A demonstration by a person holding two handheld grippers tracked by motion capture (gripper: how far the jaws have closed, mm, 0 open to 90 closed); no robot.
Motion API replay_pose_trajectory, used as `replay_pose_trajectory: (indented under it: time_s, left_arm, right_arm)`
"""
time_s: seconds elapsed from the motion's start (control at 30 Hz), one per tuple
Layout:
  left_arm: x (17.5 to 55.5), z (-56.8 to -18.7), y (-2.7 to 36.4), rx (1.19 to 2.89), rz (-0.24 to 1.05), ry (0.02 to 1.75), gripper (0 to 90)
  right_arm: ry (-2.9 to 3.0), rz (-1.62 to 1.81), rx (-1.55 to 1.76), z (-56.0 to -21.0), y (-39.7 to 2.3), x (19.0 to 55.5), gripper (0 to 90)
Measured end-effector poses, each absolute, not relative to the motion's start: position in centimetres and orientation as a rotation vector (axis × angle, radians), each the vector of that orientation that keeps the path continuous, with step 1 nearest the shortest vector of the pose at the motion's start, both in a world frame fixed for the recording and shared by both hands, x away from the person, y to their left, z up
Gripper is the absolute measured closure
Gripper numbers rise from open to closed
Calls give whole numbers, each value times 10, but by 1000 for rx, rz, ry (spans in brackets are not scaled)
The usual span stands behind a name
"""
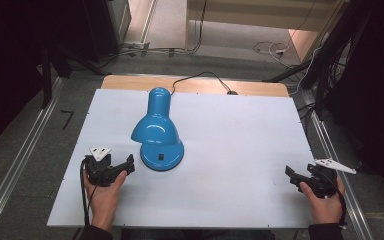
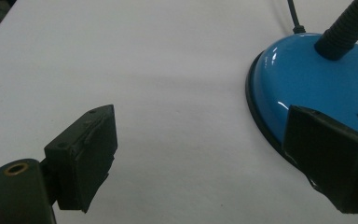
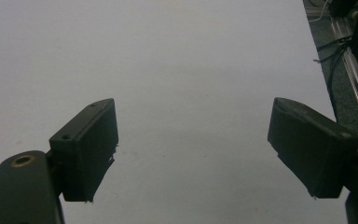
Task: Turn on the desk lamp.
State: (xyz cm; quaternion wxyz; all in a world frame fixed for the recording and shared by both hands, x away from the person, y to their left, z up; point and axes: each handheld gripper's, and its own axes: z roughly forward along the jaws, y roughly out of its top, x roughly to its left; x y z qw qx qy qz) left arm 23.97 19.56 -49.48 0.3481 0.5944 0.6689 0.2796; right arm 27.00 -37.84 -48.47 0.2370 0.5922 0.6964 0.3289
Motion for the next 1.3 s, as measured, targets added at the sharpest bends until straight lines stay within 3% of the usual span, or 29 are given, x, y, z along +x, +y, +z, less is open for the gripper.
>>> replay_pose_trajectory:
  time_s: [1.3]
  left_arm:
    - [250,-494,182,1608,655,1648,95]
  right_arm:
    - [1931,877,1591,-484,-375,271,147]
